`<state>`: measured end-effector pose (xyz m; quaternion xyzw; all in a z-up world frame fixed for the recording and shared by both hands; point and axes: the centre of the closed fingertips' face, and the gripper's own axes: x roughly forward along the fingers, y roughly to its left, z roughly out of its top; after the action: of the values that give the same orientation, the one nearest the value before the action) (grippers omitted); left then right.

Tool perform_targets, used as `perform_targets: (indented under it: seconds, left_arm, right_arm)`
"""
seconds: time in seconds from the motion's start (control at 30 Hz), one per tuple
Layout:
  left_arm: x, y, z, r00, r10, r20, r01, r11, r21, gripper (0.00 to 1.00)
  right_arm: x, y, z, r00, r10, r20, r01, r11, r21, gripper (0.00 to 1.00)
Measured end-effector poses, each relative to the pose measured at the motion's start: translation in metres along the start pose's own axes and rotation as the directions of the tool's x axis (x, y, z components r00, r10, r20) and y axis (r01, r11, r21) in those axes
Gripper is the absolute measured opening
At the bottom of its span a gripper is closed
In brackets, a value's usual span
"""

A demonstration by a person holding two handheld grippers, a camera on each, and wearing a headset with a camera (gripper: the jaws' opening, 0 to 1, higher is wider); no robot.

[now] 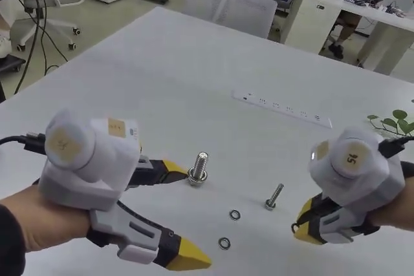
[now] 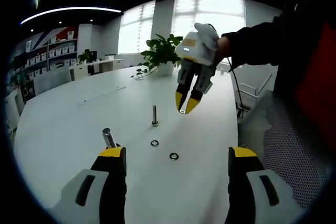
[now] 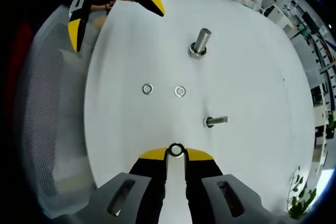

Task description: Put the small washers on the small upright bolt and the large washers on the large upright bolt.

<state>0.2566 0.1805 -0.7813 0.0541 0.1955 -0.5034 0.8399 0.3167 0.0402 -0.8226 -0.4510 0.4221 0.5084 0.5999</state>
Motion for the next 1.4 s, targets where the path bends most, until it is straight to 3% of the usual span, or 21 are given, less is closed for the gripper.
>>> perform_targets:
  seconds: [0.73, 1.03, 1.4]
  left_arm:
    - [-0.001, 0.002, 0.001, 0.9999, 0.009, 0.007, -0.009, 1.0, -0.003, 0.79]
    - [-0.003, 0.002, 0.001, 0.9999, 0.013, 0.011, -0.013, 1.0, -0.007, 0.79]
    - [-0.002, 0.004, 0.001, 0.9998, 0.013, 0.012, -0.013, 1.0, -0.008, 0.79]
  right_arm:
    - [-0.018, -0.041, 0.034, 0.9973, -0.07, 0.023, 0.071, 0.996, -0.047, 0.13]
    - [-0.008, -0.05, 0.041, 0.9976, -0.069, 0.012, 0.069, 0.995, -0.065, 0.13]
    - [0.001, -0.059, 0.036, 0.9984, -0.055, -0.011, 0.055, 0.996, -0.07, 0.13]
